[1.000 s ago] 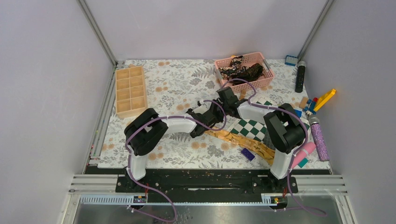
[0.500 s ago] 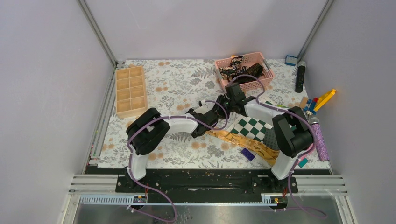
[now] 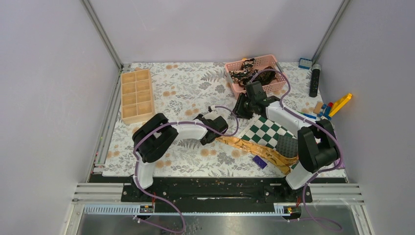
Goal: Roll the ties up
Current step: Roll the tie at the center of the board.
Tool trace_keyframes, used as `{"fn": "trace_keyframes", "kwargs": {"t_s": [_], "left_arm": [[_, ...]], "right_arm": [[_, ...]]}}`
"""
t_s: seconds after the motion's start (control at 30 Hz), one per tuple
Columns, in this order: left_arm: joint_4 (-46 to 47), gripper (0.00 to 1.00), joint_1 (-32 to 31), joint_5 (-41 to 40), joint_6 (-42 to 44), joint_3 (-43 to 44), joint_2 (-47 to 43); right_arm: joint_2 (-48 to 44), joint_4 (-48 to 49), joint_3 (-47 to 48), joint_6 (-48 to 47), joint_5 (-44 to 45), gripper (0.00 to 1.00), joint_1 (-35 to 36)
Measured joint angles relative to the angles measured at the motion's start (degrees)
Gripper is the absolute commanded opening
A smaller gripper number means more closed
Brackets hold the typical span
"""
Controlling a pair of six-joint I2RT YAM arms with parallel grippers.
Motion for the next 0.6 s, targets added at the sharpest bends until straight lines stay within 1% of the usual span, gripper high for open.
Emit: {"fn": "trace_keyframes", "kwargs": {"t_s": [0.27,0.6], "left_arm": [[-0.6,0.0,0.0,-1.6,1.3,-0.3,0.2],[-1.0,0.0,-0.3,-1.6,2.9,-0.3,3.0]], "right_arm": [[-0.7,-0.9,0.0,-1.4,0.5,0.43,-0.3],[-0.7,-1.0,0.0,-1.8,0.5,0.47,-0.8]]}}
